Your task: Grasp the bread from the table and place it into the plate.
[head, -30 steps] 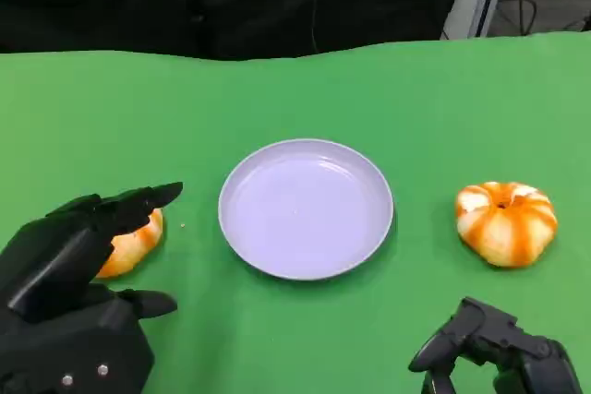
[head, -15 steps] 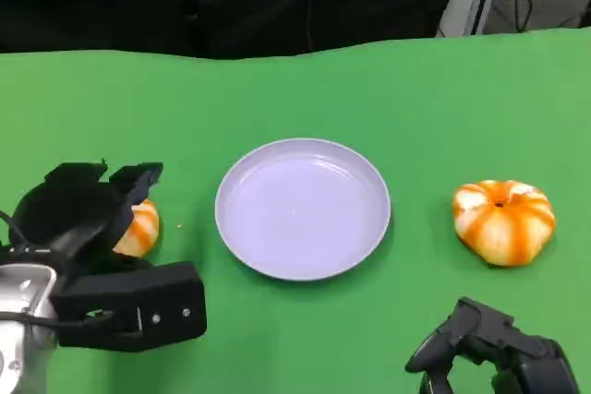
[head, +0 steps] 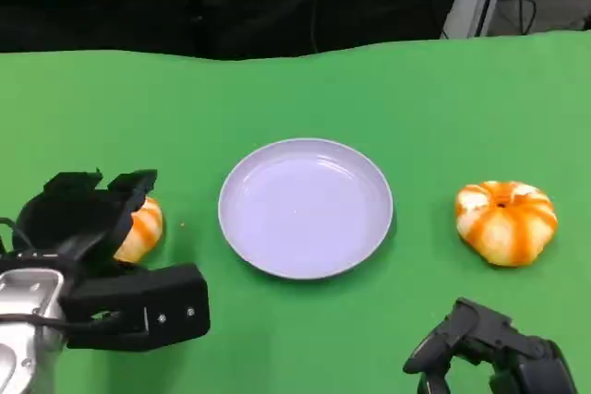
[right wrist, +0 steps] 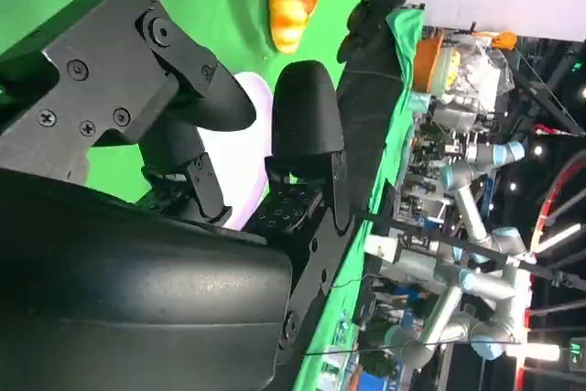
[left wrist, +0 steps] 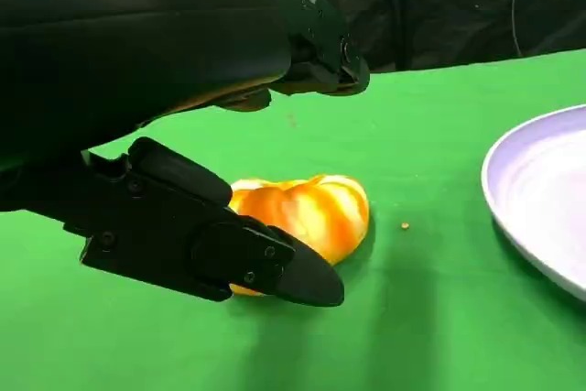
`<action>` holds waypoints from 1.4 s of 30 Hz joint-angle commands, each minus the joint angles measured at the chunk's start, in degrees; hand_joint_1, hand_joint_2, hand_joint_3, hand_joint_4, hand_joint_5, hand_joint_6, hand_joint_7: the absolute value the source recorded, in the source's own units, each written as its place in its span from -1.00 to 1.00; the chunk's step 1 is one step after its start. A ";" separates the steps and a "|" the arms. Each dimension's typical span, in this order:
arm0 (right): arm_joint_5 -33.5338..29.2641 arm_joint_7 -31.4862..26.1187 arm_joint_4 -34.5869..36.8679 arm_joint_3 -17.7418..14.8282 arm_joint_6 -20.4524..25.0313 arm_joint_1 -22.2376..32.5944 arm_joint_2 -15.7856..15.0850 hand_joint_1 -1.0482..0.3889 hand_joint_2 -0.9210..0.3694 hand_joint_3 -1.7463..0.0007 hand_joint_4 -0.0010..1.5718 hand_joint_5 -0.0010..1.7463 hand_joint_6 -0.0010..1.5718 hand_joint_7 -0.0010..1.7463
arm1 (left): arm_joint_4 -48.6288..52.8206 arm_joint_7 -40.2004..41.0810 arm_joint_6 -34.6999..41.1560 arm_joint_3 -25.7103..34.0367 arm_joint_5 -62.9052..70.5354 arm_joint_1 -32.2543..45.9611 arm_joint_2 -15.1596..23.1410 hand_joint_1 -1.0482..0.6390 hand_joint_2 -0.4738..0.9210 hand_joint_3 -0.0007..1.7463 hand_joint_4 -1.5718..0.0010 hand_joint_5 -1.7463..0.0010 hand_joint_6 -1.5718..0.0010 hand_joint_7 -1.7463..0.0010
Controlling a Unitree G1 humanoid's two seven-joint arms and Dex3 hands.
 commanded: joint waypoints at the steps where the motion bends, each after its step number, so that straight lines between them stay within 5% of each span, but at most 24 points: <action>1: 0.78 -0.37 -0.58 -0.06 0.16 0.26 -0.23 0.44 -0.15 -0.57 0.00 0.88 0.05 0.55 | 2.52 0.56 2.06 -1.21 1.29 -2.10 0.40 -0.55 1.00 -0.90 0.88 0.74 0.74 1.00; 28: 1.07 -0.43 -1.04 0.33 0.78 0.46 -0.45 0.44 -0.14 -0.58 -0.01 0.90 0.05 0.56 | 21.90 3.09 4.71 -7.31 -1.66 -12.27 -2.41 -0.52 1.00 -0.95 0.83 0.76 0.73 1.00; 34: 0.86 -0.71 -1.28 0.34 0.57 0.90 -0.44 0.45 -0.14 -0.57 -0.01 0.89 0.05 0.55 | 36.59 6.77 1.64 -9.77 -3.20 -19.61 -6.12 -0.47 1.00 -0.97 0.80 0.76 0.70 0.99; 42: 0.86 -0.83 -1.31 0.42 0.61 0.91 -0.53 0.45 -0.15 -0.56 0.00 0.88 0.05 0.55 | 40.90 9.06 0.13 -11.09 -4.80 -21.63 -6.40 -0.47 1.00 -0.97 0.79 0.77 0.70 0.99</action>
